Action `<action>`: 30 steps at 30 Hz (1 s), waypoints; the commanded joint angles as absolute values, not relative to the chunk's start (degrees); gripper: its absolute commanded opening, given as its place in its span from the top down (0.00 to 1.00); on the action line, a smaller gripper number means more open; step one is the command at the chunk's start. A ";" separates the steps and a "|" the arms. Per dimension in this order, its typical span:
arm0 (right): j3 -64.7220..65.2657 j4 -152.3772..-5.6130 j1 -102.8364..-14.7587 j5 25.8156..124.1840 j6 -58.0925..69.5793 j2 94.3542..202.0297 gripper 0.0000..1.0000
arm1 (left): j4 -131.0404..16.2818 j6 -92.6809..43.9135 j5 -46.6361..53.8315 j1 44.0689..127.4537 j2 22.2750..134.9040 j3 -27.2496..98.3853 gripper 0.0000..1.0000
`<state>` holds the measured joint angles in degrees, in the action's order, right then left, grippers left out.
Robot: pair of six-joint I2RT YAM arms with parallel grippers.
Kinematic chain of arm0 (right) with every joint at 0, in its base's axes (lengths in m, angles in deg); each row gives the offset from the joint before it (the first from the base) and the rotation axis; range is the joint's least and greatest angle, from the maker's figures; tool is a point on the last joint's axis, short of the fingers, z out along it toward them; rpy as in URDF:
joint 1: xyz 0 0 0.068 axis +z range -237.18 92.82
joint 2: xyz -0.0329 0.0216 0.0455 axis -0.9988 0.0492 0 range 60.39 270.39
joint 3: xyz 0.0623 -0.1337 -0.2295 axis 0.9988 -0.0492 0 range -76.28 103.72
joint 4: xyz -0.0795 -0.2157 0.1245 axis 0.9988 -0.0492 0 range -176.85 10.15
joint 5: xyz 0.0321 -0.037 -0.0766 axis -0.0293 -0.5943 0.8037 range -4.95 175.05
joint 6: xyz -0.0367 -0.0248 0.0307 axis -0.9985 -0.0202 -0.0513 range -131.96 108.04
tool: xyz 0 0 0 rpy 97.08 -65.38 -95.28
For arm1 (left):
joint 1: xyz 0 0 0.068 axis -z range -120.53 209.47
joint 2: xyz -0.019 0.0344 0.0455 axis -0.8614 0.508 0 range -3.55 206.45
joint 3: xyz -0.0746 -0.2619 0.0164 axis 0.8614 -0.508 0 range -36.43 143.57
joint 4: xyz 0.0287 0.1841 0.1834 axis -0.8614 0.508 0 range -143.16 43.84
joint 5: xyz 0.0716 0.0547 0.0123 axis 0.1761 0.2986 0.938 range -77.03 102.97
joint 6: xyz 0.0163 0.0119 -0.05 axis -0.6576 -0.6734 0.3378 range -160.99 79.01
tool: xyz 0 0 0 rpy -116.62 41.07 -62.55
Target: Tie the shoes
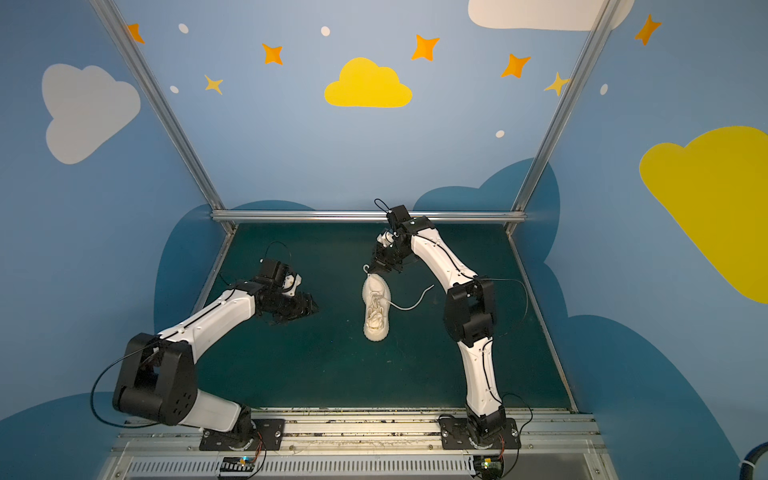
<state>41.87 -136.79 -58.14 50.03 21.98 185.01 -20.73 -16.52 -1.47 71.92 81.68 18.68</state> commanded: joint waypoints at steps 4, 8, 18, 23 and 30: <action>37.52 -130.45 -54.00 46.40 30.96 187.32 1.00 | -21.41 -16.21 -2.23 71.95 80.28 17.62 0.28; 37.46 -129.32 -52.44 46.82 32.54 189.37 1.00 | -20.82 -16.46 -2.01 71.96 79.96 17.47 0.28; 38.63 -130.59 -50.52 47.73 30.13 188.57 0.52 | -20.28 -16.49 -1.62 71.95 78.80 17.00 0.25; 35.96 -129.69 -50.66 47.78 29.44 185.13 0.44 | -20.14 -16.58 -1.64 71.95 78.82 17.43 0.24; 29.48 -126.47 -54.17 48.64 28.96 177.25 0.47 | -20.70 -16.12 -3.40 72.78 80.45 19.68 0.24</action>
